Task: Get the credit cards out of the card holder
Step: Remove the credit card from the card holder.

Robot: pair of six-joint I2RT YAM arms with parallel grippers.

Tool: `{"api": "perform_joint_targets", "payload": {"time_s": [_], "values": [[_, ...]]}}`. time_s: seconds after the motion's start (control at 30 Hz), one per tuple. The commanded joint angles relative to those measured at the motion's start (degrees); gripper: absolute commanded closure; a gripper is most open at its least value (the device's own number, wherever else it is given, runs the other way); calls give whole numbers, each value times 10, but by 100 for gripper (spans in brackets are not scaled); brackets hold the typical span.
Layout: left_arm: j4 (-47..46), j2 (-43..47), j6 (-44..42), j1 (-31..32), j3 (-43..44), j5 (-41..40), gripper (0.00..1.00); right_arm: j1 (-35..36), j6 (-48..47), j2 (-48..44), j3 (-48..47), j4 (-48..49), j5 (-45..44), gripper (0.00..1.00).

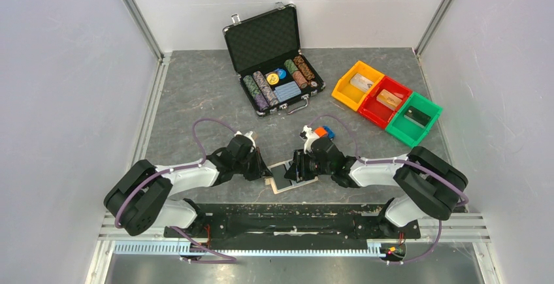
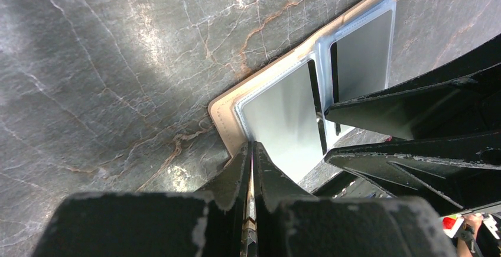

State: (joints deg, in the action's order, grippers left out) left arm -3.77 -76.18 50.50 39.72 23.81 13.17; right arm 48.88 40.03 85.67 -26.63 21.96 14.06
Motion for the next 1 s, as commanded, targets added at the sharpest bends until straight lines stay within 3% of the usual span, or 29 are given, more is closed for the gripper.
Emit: {"api": "perform_joint_targets", "payload": {"time_s": [0.0, 0.43, 0.73, 0.83, 0.97], "values": [[34, 1, -12, 1, -11, -35, 91, -2, 1, 4, -11, -19, -3, 59], [25, -1, -7, 1, -15, -26, 95, -1, 8, 30, -15, 3, 25, 61], [19, -7, -4, 0, -20, -26, 96, -6, 21, 20, 12, 70, 38, 86], [17, -7, -3, 1, -21, -27, 97, -9, 27, 18, 22, 89, 48, 100], [19, -10, -5, 1, -21, -32, 97, -11, 28, 9, 30, 96, 50, 100]]}}
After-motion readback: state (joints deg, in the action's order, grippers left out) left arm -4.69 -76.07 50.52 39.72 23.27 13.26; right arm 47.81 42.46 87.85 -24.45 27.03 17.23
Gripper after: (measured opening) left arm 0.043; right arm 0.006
